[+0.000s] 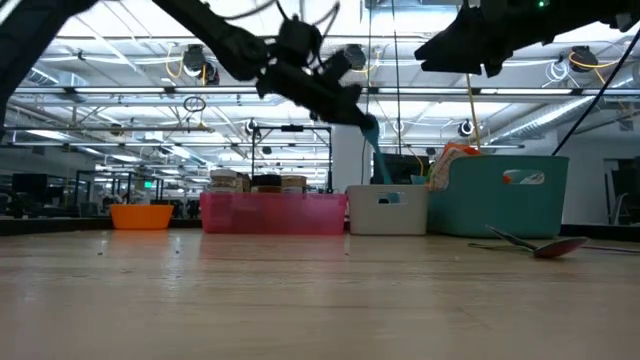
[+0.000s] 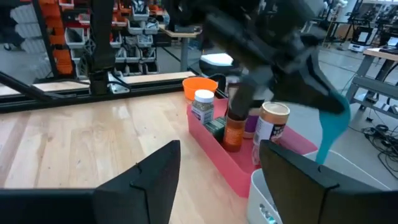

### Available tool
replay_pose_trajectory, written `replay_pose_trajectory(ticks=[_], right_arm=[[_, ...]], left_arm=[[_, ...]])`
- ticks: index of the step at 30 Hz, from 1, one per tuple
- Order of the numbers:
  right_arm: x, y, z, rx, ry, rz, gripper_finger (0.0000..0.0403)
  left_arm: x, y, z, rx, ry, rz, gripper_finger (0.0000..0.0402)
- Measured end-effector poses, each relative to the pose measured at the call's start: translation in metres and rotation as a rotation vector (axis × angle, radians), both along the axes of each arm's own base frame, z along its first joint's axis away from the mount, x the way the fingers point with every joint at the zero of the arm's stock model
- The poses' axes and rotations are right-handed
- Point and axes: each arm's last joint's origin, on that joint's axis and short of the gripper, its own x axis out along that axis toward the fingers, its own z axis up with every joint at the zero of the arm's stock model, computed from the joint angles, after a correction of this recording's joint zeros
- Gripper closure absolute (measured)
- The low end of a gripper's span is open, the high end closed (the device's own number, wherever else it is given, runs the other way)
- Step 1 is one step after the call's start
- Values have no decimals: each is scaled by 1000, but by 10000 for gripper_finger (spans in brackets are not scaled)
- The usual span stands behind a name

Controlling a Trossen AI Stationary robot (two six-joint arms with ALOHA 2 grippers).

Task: Pick & Place Food Item
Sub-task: Put the blue spoon into the white bin

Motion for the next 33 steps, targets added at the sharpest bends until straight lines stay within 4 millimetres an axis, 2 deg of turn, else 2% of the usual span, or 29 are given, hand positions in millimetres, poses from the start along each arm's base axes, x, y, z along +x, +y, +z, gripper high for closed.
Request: replay_pose_trajectory(ticks=[3, 6, 11, 17, 24, 26, 33], right_arm=[[-3, -1, -1, -1, -2, -1, 192], [-5, -1, 1, 2, -15, 0, 193], [-6, -1, 2, -10, -11, 1, 193], [-6, -1, 1, -15, -9, 2, 193], [-6, -1, 1, -15, -8, 2, 193], [-6, -1, 1, -15, -8, 2, 193], [-6, -1, 1, -15, -8, 2, 193]], left_arm=[[11, 11, -20, -45, 22, -20, 389], [20, 12, -31, -67, 42, -24, 389], [22, 9, -33, -77, 39, -32, 395], [26, 1, -34, -92, 51, -78, 377], [27, -8, -38, -80, 104, -109, 394], [28, -10, -38, -78, 105, -108, 385], [28, -9, -37, -59, 93, -93, 309]])
